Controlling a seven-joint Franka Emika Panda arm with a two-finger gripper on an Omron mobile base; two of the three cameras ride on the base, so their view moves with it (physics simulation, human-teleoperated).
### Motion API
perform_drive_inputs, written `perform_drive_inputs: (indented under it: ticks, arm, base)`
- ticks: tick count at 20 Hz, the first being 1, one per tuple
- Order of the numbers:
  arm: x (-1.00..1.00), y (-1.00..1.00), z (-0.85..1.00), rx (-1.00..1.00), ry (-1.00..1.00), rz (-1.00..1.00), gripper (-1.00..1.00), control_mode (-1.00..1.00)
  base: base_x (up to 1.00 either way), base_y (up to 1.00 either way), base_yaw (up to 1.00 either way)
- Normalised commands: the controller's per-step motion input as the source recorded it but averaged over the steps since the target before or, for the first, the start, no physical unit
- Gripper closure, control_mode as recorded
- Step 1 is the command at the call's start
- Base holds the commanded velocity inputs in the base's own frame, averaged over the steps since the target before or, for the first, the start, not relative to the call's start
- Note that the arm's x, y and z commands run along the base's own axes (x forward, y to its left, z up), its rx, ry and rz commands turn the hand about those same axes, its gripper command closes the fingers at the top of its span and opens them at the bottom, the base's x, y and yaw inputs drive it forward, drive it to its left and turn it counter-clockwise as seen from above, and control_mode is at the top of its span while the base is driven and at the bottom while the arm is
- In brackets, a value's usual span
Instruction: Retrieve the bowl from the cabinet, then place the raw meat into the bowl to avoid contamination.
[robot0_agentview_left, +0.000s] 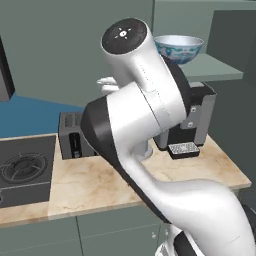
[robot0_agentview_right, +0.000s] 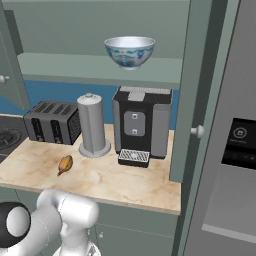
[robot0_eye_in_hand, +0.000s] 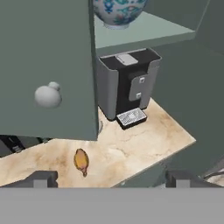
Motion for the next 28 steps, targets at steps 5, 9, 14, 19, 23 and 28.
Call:
perform_drive_inputs:
  ticks: [5, 9, 14, 19, 23, 28]
  arm:
    - [-0.87, -0.87, 0.00, 0.23, -0.04, 0.00, -1.00, -1.00]
    - [-0.66, -0.87, 0.00, 0.30, -0.01, 0.00, -1.00, -1.00]
    - [-0.03, -0.79, 0.00, 0.48, -0.02, 0.00, -1.00, -1.00]
    - [0.38, -0.53, 0.00, 0.53, 0.00, 0.02, -1.00, -1.00]
    - [0.45, -0.27, 0.00, 0.50, 0.00, 0.08, -1.00, -1.00]
    - [0.49, -0.02, 0.00, 0.34, 0.00, 0.09, -1.00, -1.00]
  base:
    - [0.00, 0.00, 0.00]
    - [0.00, 0.00, 0.00]
    - [0.00, 0.00, 0.00]
    - [0.00, 0.00, 0.00]
    - [0.00, 0.00, 0.00]
    - [0.00, 0.00, 0.00]
